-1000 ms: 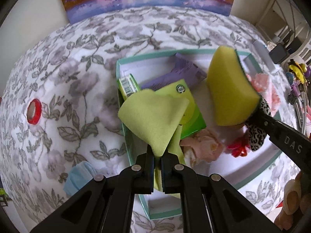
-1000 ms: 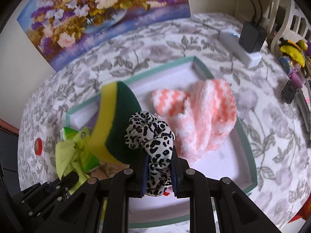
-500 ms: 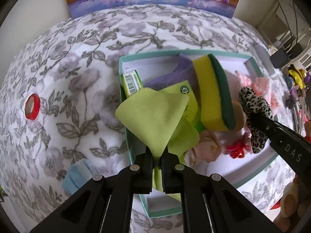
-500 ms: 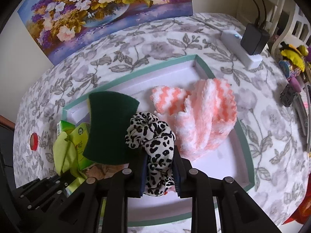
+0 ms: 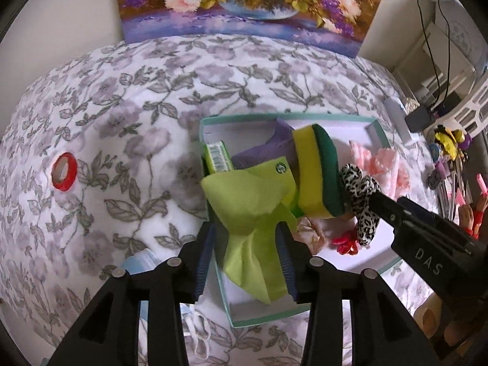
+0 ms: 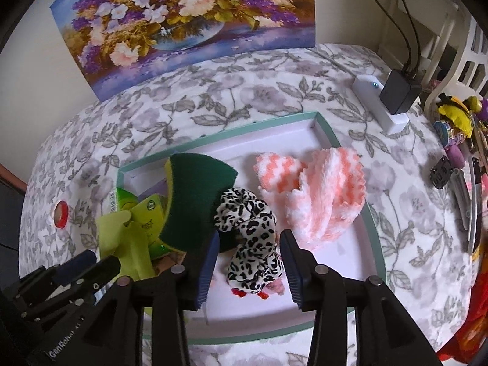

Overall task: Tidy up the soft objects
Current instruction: 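Open both grippers to drop the lime cloth and scrunchie into the tray, then move both grippers back over the bed toward the blue mask and red tape roll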

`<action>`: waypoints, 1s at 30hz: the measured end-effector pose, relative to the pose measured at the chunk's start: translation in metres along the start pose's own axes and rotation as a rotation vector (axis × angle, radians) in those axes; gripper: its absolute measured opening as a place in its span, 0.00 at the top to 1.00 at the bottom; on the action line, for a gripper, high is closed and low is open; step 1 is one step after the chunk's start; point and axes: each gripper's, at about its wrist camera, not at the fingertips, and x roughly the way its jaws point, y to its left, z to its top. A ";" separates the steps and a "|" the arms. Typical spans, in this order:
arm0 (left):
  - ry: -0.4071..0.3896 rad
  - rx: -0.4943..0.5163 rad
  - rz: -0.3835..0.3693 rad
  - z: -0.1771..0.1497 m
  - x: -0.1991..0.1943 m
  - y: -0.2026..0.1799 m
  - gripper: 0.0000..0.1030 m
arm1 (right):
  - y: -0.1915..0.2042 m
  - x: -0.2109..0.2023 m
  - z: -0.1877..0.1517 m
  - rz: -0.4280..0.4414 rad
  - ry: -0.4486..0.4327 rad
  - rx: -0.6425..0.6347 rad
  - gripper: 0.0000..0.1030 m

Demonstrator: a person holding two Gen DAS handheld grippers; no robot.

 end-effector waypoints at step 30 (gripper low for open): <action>-0.095 -0.263 0.193 0.006 -0.009 0.090 0.02 | 0.036 -0.010 -0.010 -0.020 -0.022 -0.096 0.00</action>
